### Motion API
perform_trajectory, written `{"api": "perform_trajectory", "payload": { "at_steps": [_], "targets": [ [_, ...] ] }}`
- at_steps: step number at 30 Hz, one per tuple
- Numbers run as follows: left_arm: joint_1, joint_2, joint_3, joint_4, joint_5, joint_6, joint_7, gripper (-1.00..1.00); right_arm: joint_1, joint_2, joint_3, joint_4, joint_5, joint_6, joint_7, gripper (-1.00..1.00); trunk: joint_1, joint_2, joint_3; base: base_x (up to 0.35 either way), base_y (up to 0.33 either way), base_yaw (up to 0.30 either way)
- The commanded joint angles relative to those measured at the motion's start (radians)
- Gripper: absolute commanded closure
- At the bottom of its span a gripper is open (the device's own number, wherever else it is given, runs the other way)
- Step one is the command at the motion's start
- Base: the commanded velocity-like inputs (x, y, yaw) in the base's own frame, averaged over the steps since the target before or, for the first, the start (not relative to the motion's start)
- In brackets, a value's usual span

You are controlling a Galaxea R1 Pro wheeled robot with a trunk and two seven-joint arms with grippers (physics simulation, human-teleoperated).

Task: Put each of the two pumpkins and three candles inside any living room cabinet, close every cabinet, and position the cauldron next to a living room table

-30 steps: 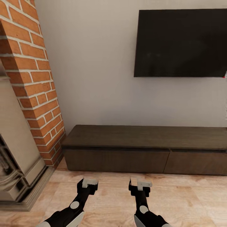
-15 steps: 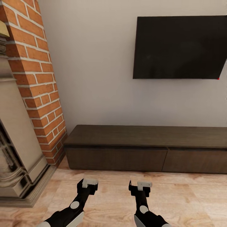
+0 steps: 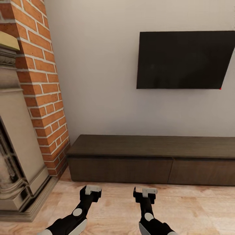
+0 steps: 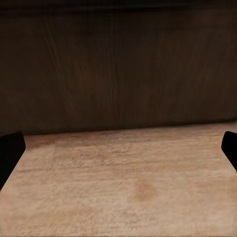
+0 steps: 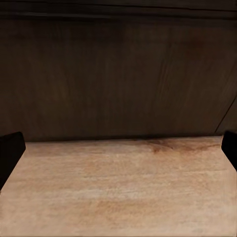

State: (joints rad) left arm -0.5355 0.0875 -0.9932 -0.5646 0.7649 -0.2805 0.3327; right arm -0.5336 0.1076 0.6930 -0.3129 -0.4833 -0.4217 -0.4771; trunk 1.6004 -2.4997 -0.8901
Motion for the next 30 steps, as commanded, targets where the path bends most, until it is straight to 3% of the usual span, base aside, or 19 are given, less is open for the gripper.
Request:
{"api": "perform_trajectory", "payload": {
  "at_steps": [1, 10, 30],
  "targets": [
    [-0.001, 0.001, -0.008, -0.001, 0.008, -0.004, 0.008, -1.0, -0.001, 0.0, 0.008, 0.001, -0.009, -0.004, -0.005, -1.0, -0.002, 0.003, 0.003, 0.0, 0.0, 0.0],
    [-0.001, 0.001, -0.008, -0.002, 0.011, 0.01, 0.008, -1.0, -0.001, 0.0, 0.008, 0.001, -0.01, -0.003, -0.005, -1.0, -0.037, 0.066, 0.031, 0.0, 0.0, 0.0],
    [-0.001, 0.008, 0.004, -0.009, 0.022, 0.149, 0.012, -1.0, -0.001, -0.001, 0.0, 0.002, -0.013, -0.002, -0.011, -1.0, -0.114, 0.206, 0.093, 0.0, 0.0, 0.0]
  ]
}}
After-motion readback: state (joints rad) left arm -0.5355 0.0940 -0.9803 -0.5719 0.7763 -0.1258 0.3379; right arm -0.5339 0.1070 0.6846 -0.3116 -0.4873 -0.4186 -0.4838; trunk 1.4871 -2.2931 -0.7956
